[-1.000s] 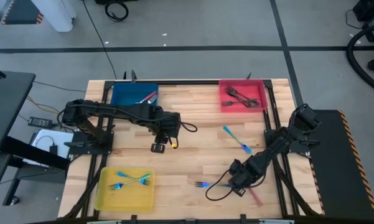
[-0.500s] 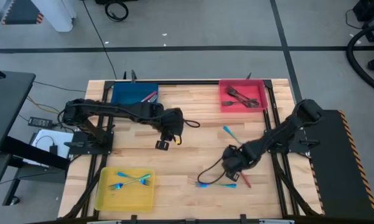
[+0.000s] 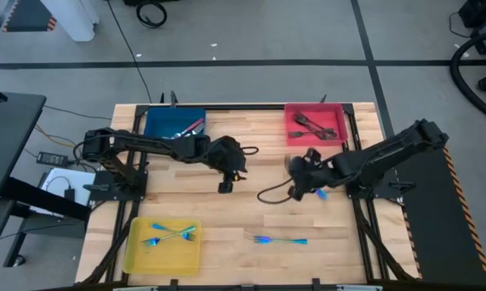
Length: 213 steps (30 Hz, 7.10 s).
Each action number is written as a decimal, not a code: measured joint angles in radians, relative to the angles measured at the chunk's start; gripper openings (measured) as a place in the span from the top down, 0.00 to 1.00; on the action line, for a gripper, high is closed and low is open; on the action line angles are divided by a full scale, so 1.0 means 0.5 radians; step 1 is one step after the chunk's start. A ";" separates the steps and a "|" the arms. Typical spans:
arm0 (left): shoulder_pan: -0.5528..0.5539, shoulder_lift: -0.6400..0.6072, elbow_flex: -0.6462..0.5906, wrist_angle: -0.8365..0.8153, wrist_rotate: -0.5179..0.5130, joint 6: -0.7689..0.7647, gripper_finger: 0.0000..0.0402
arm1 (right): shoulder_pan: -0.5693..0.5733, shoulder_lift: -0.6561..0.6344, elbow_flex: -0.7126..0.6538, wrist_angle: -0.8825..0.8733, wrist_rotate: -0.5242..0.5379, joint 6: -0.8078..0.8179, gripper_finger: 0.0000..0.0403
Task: Sort silverware by color (type)
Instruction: Put the red fork into the blue bin, then put the blue fork into the yellow bin
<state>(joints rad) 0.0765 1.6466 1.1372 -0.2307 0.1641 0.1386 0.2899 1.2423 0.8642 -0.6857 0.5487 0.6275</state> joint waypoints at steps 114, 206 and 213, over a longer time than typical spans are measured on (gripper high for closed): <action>1.668 -0.392 -0.389 -0.982 -0.344 1.004 0.91 | -0.125 -0.013 0.004 1.245 0.208 -1.257 0.71; -0.270 0.140 0.131 0.020 -0.529 0.163 0.71 | -0.128 0.005 -0.835 0.203 -0.556 0.800 0.96; -0.247 0.216 0.131 0.106 -0.529 0.164 0.71 | -0.128 0.005 -0.811 0.206 -0.543 0.749 0.97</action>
<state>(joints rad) -0.0470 1.7546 1.2028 -0.1777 -0.1003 0.2205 0.2260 1.2450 0.4587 -0.5827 0.2770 1.0018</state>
